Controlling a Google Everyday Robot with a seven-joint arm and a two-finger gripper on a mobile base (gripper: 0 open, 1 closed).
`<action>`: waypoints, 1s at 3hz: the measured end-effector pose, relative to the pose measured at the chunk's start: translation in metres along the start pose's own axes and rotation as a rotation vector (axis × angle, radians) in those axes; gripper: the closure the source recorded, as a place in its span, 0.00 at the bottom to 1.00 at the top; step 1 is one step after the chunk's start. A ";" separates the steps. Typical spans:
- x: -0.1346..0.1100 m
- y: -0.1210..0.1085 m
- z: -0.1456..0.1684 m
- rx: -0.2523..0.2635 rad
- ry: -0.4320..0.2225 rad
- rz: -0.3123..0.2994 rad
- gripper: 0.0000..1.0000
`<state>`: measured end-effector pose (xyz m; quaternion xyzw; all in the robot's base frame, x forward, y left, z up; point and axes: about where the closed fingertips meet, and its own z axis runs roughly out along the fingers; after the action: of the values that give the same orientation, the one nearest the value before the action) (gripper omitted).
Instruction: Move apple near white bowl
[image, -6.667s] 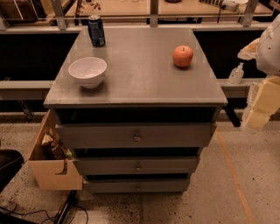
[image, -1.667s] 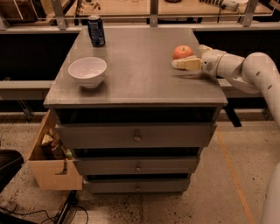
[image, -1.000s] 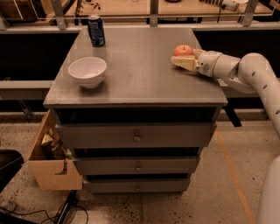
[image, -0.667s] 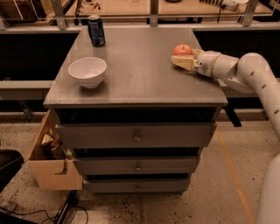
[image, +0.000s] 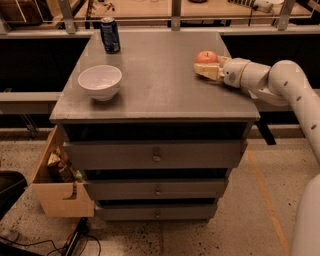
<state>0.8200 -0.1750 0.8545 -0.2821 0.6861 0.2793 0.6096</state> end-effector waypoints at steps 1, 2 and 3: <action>-0.013 0.001 0.000 -0.008 -0.002 -0.028 1.00; -0.051 0.008 -0.006 -0.018 -0.013 -0.105 1.00; -0.086 0.028 -0.012 -0.056 -0.037 -0.159 1.00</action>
Offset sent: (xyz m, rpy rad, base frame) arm -0.0131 -0.0044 0.1041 -0.1152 -0.1669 0.0396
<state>0.8003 -0.1607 0.9420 -0.3475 0.6419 0.2543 0.6345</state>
